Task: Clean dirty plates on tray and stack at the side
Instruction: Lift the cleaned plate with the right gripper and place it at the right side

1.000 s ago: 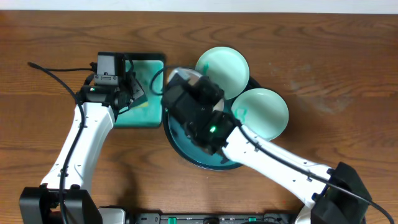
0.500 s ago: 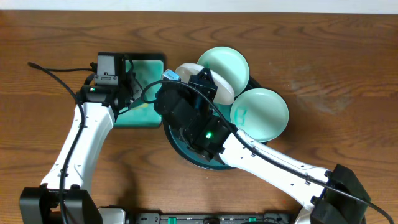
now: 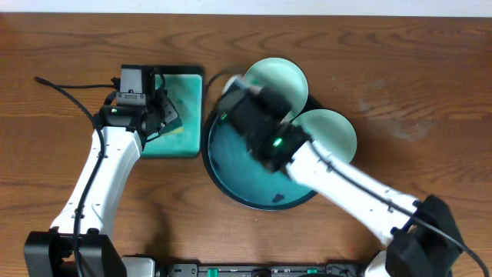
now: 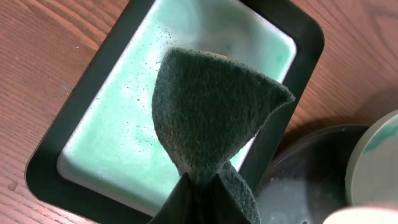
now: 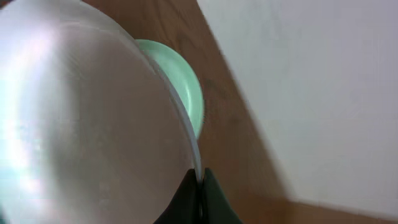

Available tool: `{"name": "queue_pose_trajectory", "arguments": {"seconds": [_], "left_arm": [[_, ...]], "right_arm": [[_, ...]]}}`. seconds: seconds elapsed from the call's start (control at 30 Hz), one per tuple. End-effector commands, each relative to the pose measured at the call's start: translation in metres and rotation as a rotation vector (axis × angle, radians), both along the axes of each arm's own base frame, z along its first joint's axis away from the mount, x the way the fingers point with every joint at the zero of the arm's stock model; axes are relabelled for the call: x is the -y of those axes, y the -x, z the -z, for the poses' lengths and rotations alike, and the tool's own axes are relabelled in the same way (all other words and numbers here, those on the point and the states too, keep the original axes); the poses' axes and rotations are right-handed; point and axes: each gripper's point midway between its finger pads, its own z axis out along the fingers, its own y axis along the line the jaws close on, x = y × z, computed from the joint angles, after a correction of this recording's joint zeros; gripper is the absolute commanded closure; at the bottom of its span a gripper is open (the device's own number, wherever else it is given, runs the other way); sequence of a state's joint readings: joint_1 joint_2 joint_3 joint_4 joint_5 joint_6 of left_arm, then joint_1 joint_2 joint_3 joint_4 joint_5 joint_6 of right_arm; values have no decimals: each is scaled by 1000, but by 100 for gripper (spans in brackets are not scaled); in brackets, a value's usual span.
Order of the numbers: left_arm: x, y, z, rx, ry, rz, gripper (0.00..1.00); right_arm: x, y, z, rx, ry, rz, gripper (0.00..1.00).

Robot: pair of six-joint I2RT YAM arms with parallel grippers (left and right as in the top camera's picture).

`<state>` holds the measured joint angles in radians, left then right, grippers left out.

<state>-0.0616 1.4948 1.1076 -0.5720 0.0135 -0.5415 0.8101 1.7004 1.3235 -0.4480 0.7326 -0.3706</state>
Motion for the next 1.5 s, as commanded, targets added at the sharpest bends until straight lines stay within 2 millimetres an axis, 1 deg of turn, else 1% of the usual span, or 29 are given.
{"name": "queue_pose_trajectory", "arguments": {"seconds": [0.0, 0.07, 0.13, 0.23, 0.3, 0.4, 0.5, 0.57, 0.67, 0.7, 0.77, 0.87, 0.9, 0.93, 1.03, 1.13, 1.2, 1.23, 1.27, 1.33, 1.37, 1.4, 1.47], "left_arm": [[-2, -1, -1, 3, -14, 11, 93], [-2, 0, 0, -1, -14, 11, 93], [-2, 1, 0, -4, -15, 12, 93], [-2, 1, 0, -5, -14, 11, 93], [-2, 1, 0, -3, -15, 11, 93], [-2, 0, 0, -1, -14, 11, 93], [-2, 0, 0, -1, -14, 11, 93], [-2, 0, 0, -1, -14, 11, 93], [-2, 0, 0, -1, -14, 11, 93], [-2, 0, 0, -1, -14, 11, 93], [-2, 0, 0, 0, -14, 11, 93], [-1, -1, -1, 5, -14, 11, 93], [-1, -1, -1, 6, -13, 11, 93], [-1, -1, -1, 7, -13, 11, 93], [-1, -1, -1, 6, -14, 11, 93], [-1, -1, -1, 6, -14, 11, 93], [-1, -1, -1, 6, -13, 11, 93], [-1, -1, -1, 6, -14, 11, 93], [-1, -1, -1, 6, -14, 11, 93], [-1, -1, -1, 7, -14, 11, 93], [-1, -1, -1, 7, -14, 11, 93], [-1, -1, -1, 7, -14, 11, 93], [-1, -1, -1, 7, -14, 11, 93]], "right_arm": [[2, -18, 3, -98, -396, 68, 99], [12, -29, 8, -176, -539, 78, 99], [27, -39, 13, -263, -687, 97, 99], [59, -49, 14, -372, -869, 104, 99], [85, -54, 12, -416, -962, 112, 99], [135, -61, 12, -429, -1055, 190, 99], [195, -67, 16, -388, -1122, 357, 98], [230, -68, 21, -359, -1142, 439, 99], [275, -67, 29, -323, -1183, 556, 99], [295, -65, 33, -302, -1192, 613, 98], [327, -63, 44, -261, -1181, 728, 98], [372, -57, 69, -209, -1133, 914, 98], [379, -57, 76, -203, -1124, 939, 99], [390, -61, 91, -199, -1125, 959, 99], [405, -70, 114, -186, -1132, 982, 99], [416, -75, 134, -170, -1184, 1045, 99], [420, -76, 143, -169, -1194, 1061, 99], [421, -75, 147, -172, -1193, 1067, 97], [422, -74, 150, -175, -1191, 1075, 94], [424, -72, 151, -184, -1188, 1081, 78], [424, -71, 149, -182, -1183, 1075, 68], [424, -72, 145, -179, -1170, 1059, 60], [423, -72, 131, -176, -1144, 1024, 47]]}}
